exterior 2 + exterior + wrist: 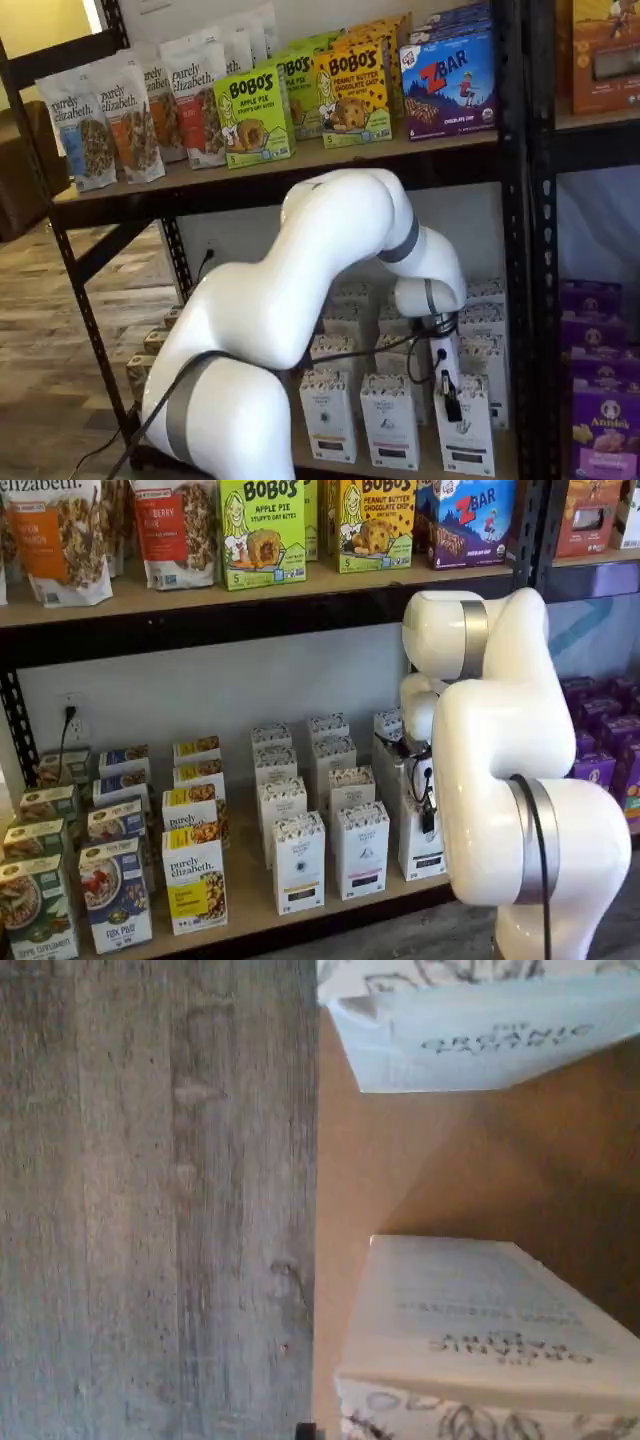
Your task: Pick up the white box with a green strip in the middle, on the bottom shelf, the sixth box from the left
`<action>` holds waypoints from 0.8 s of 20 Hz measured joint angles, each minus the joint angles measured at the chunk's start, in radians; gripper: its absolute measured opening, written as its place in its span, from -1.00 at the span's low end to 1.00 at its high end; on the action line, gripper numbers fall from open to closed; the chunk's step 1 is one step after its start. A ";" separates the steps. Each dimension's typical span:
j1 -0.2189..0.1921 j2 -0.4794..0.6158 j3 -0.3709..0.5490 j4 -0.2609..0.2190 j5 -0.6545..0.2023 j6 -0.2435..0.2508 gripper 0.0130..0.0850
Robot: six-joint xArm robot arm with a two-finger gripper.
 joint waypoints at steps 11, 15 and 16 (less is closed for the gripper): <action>0.001 -0.024 0.034 -0.002 -0.016 0.003 0.33; 0.001 -0.034 0.050 -0.004 -0.019 0.006 0.00; 0.001 -0.037 0.056 -0.003 -0.022 0.004 0.00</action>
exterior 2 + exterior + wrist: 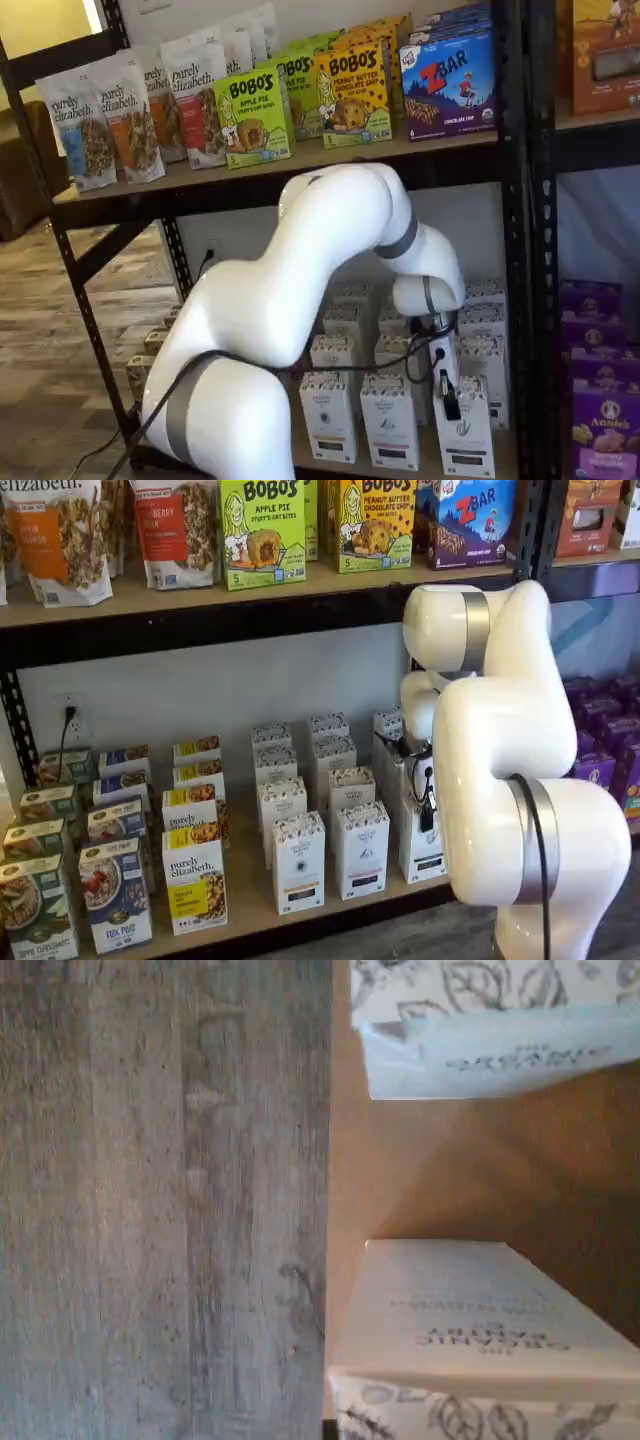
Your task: Pick up the white box with a green strip in the middle, on the bottom shelf, the sixth box from the left
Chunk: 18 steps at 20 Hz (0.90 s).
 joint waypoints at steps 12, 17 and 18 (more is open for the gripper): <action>0.009 -0.125 0.223 -0.051 -0.165 0.064 0.00; 0.021 -0.234 0.371 -0.087 -0.195 0.112 0.00; 0.020 -0.260 0.405 -0.099 -0.204 0.125 0.00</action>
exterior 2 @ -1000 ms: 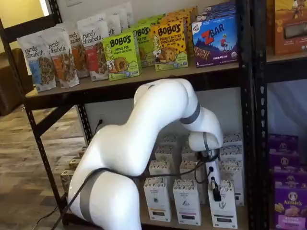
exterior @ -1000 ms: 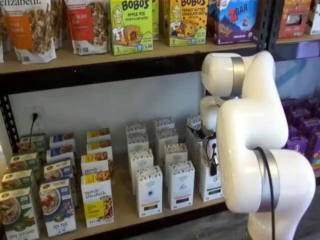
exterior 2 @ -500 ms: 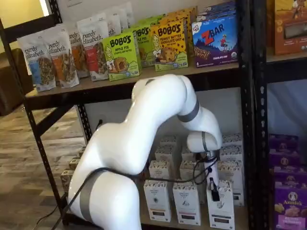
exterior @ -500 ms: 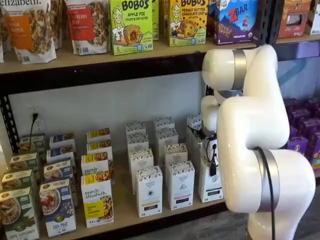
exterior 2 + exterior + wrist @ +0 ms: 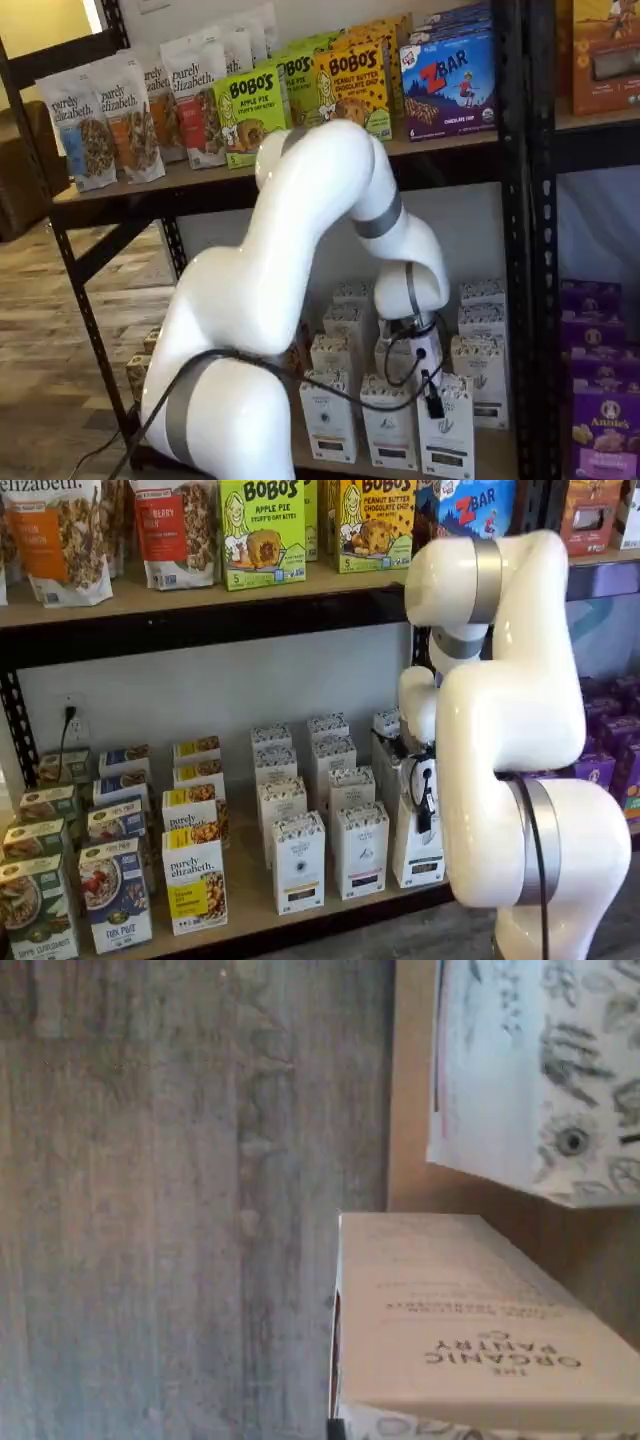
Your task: Pick up the white box with a green strip in the middle, on the bottom shelf, the sixth box from the left
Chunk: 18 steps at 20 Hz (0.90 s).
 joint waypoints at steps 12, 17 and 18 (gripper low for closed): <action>0.015 -0.374 0.372 -0.004 0.001 0.019 0.00; 0.044 -0.536 0.501 0.028 0.024 0.014 0.00; 0.051 -0.567 0.523 0.027 0.028 0.021 0.00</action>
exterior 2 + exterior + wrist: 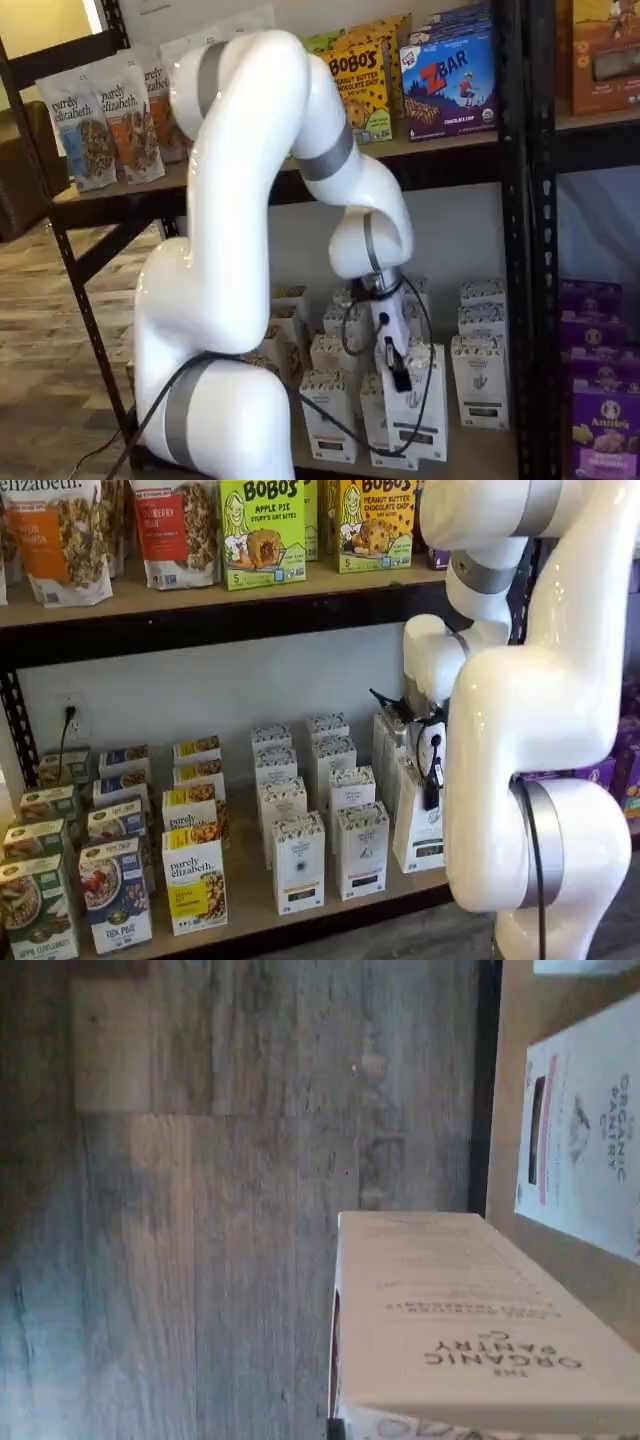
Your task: Pick up the white box with a green strip in the middle, on the bottom shelf, the sixth box from the left
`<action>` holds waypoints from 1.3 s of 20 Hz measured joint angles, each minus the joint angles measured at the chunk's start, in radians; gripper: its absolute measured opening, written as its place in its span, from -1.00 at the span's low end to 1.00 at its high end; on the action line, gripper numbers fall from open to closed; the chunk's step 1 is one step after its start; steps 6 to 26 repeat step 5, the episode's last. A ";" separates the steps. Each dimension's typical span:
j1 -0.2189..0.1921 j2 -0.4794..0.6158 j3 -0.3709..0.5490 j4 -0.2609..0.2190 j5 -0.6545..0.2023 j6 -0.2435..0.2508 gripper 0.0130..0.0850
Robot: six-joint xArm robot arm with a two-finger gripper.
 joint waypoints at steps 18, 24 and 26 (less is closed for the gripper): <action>0.039 -0.153 0.095 0.049 0.037 -0.012 0.00; 0.039 -0.153 0.095 0.049 0.037 -0.012 0.00; 0.039 -0.153 0.095 0.049 0.037 -0.012 0.00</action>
